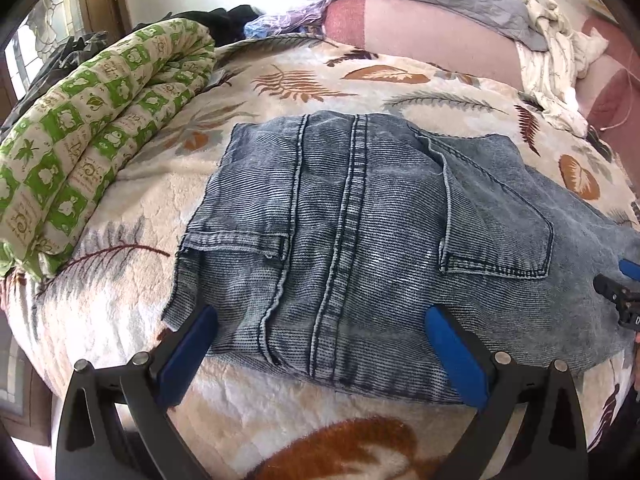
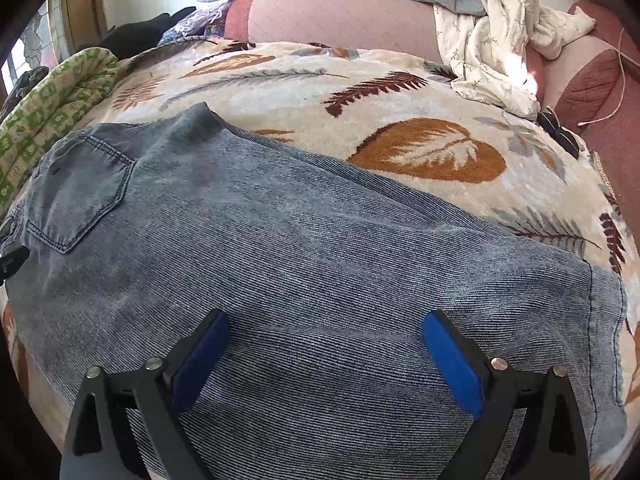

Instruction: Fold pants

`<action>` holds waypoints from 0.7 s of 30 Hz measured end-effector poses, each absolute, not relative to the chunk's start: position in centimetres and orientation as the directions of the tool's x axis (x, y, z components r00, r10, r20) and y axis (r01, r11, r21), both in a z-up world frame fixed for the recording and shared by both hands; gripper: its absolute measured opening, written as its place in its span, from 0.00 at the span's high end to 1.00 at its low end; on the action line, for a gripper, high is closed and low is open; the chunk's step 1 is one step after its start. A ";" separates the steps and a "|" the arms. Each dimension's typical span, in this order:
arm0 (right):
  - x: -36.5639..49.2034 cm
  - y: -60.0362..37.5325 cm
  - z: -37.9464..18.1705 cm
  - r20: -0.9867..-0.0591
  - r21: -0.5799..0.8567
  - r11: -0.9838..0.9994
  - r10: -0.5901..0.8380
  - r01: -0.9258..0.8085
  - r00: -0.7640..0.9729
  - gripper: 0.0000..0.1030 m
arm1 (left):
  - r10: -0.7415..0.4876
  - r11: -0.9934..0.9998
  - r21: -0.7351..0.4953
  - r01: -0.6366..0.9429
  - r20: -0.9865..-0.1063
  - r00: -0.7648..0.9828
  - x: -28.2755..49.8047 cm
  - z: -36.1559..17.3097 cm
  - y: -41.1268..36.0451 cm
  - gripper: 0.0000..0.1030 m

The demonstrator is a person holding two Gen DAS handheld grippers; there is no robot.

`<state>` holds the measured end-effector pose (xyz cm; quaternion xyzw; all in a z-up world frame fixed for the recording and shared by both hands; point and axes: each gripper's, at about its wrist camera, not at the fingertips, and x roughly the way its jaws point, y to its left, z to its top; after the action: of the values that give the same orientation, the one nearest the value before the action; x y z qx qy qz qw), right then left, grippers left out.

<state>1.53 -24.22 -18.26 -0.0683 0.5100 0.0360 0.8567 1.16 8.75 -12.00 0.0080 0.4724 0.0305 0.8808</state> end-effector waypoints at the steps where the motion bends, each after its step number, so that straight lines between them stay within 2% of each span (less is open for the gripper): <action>1: 1.5 -24.1 -18.2 -0.879 -0.085 0.988 -0.014 -0.128 0.477 0.04 | 0.073 0.997 0.052 -0.054 -0.834 0.547 1.2 -11.9 8.6 0.00; 5: 1.5 -24.0 -18.1 -0.883 -0.089 0.988 -0.021 -0.124 0.469 0.04 | 0.136 0.991 0.120 -0.066 -0.825 0.549 1.3 -10.8 7.6 0.00; 9: 1.7 -24.2 -18.1 -0.896 -0.071 0.987 -0.001 -0.141 0.444 0.03 | 0.147 0.988 0.144 -0.053 -0.792 0.592 1.1 -8.9 6.4 0.00; 14: 1.6 -24.5 -18.1 -0.908 -0.055 0.986 0.018 -0.160 0.419 0.02 | 0.143 0.985 0.173 -0.016 -0.758 0.637 1.0 -6.7 4.2 0.00; 21: 1.4 -24.8 -18.1 -0.917 -0.040 0.985 0.031 -0.171 0.397 0.01 | 0.121 0.980 0.194 0.048 -0.765 0.632 1.4 -6.7 1.1 0.00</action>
<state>1.45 -24.76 -18.14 -0.0639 0.5457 0.0605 0.8333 1.43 1.13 -6.69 0.0984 0.4284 0.0204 0.8980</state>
